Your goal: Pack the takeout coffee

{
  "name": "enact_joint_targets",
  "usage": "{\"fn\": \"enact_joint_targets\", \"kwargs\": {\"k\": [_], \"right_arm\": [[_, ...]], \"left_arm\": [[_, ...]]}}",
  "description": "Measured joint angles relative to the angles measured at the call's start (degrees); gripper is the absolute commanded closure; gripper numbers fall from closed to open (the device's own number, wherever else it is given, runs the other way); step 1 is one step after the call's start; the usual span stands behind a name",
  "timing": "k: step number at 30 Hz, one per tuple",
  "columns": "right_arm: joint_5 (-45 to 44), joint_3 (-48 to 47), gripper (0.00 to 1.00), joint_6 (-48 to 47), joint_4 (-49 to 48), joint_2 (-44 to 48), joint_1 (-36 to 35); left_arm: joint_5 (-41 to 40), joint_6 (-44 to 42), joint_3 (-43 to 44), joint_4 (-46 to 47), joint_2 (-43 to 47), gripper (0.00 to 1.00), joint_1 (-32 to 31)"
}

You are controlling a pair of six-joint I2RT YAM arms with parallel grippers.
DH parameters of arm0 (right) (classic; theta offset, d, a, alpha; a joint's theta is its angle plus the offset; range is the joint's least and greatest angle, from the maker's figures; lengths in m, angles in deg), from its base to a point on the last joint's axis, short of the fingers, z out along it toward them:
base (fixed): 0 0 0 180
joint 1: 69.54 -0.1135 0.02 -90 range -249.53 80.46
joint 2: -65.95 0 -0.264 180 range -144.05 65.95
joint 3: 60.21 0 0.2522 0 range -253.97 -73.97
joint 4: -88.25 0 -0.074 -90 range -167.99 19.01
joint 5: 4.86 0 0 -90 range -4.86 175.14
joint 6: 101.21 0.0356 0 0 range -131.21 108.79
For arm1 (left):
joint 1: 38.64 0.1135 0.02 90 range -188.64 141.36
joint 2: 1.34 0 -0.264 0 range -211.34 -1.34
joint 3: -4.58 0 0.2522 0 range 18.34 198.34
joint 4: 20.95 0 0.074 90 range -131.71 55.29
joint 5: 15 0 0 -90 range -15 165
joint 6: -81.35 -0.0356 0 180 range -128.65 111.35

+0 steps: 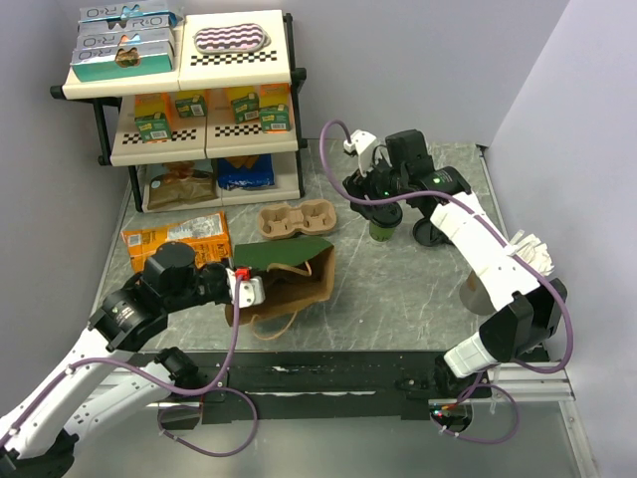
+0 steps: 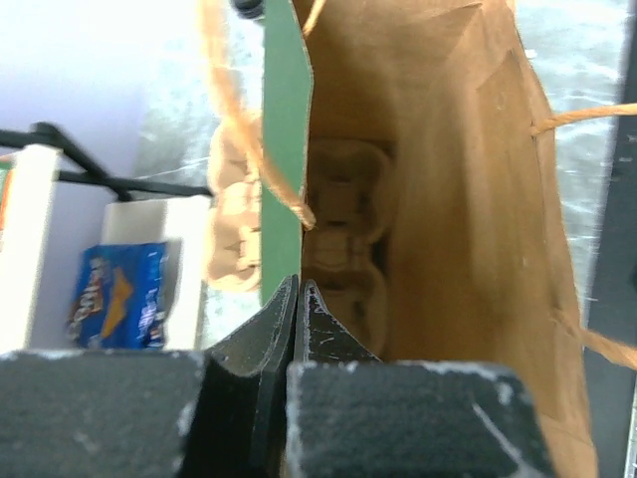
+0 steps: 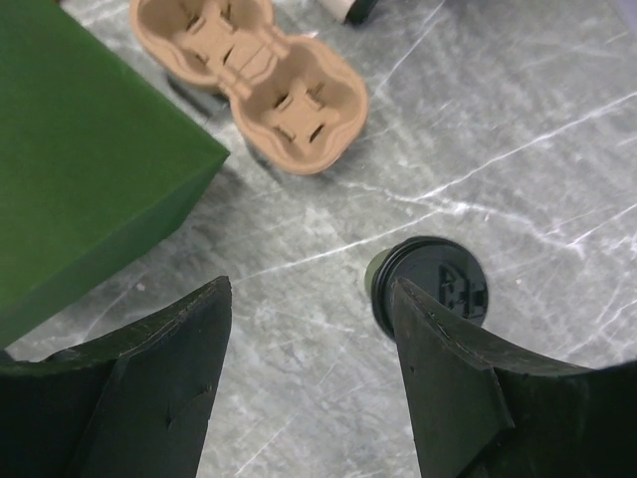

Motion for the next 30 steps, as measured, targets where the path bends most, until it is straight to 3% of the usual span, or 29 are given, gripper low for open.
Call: {"fn": "enact_joint_targets", "kwargs": {"k": [12, 30], "right_arm": [[0.35, 2.78, 0.27, -0.28, 0.22, 0.55, -0.02], [0.72, -0.44, 0.26, -1.53, 1.14, 0.15, 0.02]], "left_arm": [[5.77, 2.91, -0.42, -1.4, -0.94, 0.99, 0.0], [3.85, 9.94, 1.92, -0.02, -4.52, 0.99, 0.0]]}}
